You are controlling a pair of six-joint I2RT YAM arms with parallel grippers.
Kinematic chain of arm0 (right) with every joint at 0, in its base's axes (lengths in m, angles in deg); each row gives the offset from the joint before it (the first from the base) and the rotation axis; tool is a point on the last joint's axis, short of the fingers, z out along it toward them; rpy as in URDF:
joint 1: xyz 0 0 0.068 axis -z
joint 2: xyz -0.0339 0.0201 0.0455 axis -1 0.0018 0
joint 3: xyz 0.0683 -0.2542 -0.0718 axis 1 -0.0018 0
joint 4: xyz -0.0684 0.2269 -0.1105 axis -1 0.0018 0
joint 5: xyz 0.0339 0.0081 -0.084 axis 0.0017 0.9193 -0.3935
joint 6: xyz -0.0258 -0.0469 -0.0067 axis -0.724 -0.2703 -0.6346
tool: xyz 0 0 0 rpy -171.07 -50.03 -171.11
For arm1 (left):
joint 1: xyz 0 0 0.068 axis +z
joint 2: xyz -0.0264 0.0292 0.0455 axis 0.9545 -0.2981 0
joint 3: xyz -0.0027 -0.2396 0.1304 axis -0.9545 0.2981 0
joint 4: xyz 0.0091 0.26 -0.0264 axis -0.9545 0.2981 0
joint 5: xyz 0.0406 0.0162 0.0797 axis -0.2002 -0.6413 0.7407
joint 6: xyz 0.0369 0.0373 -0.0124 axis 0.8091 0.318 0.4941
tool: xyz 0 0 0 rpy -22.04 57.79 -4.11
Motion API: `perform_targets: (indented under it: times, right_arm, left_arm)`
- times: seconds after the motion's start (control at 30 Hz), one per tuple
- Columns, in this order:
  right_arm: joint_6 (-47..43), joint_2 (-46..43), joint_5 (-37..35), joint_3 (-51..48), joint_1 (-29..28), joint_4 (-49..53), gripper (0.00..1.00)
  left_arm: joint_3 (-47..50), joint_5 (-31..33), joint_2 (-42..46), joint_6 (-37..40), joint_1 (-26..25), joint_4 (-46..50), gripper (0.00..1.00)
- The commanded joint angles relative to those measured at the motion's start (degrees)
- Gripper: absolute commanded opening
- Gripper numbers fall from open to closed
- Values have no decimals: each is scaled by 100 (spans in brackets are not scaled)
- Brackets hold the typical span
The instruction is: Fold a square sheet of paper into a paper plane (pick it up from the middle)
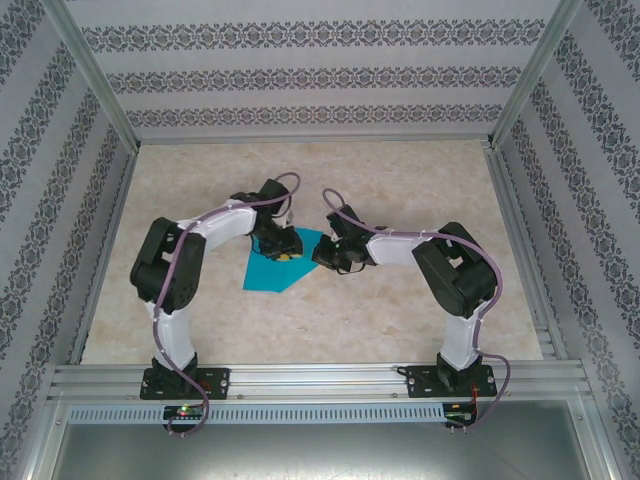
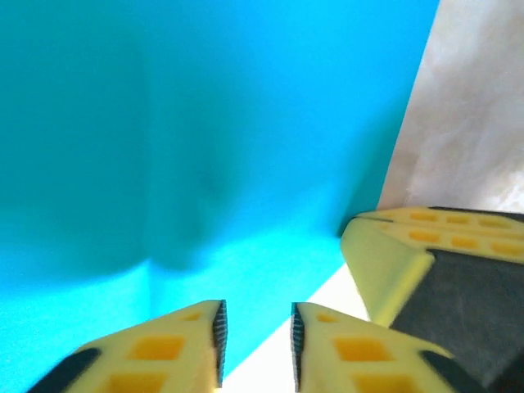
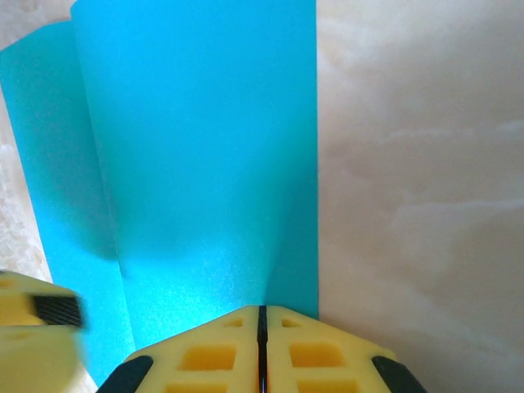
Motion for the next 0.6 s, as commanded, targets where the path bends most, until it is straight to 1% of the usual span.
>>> perform_targets:
  times: [0.0,0.07,0.1,0.17,0.23,0.3,0.57]
  right_arm:
    - [-49,162,-159,120,22,318,9]
    - [-50,177,-151,144,22,352,9]
    - [-50,193,-143,150,26,348,9]
    - [-49,204,-134,172,22,362,9]
    - [-55,221,-118,181,22,371,9]
    - [-60,241,-108,199,22,386,8]
    - [-65,266,-85,220,15,414,8]
  left_arm:
    - [347,442,468,-228,423,-104,51]
    - [589,759,630,-247,640,-68,68]
    - [695,874,679,-216,715,-44,74]
    - [791,971,700,-131,782,51,83]
    - [906,848,699,-98,776,16,86]
    - [1060,613,692,-141,790,-149,87]
    - [1215,277,536,-159,774,-333,85]
